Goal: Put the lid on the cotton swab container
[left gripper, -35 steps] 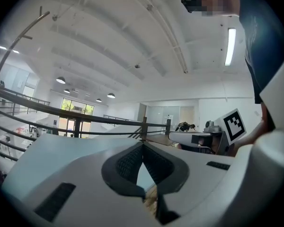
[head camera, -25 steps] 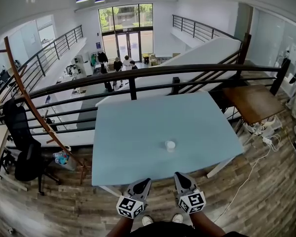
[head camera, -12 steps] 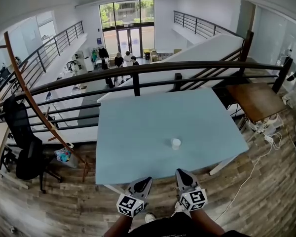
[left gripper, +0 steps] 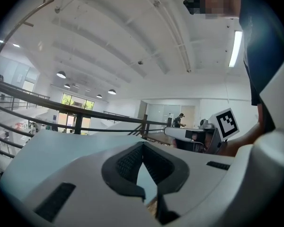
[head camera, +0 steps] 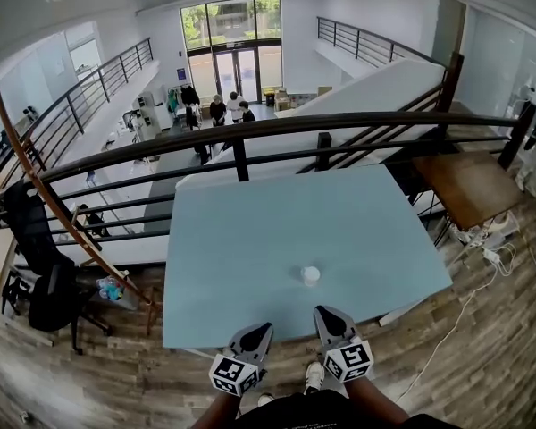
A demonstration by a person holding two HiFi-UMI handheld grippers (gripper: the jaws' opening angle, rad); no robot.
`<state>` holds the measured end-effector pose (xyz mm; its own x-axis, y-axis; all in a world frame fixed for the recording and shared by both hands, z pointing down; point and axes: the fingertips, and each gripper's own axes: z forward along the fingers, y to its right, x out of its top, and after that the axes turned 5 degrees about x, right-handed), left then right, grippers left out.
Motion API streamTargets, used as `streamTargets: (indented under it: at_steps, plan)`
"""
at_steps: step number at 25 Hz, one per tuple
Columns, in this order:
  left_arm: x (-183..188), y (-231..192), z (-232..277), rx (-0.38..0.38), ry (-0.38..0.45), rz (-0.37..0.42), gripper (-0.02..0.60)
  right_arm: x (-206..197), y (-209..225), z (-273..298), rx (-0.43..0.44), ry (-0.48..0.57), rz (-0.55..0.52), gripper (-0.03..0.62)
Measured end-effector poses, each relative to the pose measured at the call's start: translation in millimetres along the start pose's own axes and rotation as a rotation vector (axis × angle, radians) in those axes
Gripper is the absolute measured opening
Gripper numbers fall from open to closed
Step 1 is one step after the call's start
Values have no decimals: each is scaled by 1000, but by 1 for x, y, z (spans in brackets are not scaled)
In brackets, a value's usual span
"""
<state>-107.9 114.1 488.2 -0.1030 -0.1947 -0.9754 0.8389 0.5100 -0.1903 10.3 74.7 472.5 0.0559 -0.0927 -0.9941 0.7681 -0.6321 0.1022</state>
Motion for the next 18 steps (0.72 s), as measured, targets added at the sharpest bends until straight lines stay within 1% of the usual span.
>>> streamTargets:
  at_steps: [7, 12, 18]
  plan:
    - [4, -12, 49, 46, -6, 9, 11, 3, 47, 26, 32, 2, 6, 20]
    - [2, -9, 79, 73, -27, 11, 11, 2, 76, 34, 62, -1, 20, 20]
    - [6, -2, 106, 113, -30, 14, 11, 4, 102, 40, 115, -5, 40, 20]
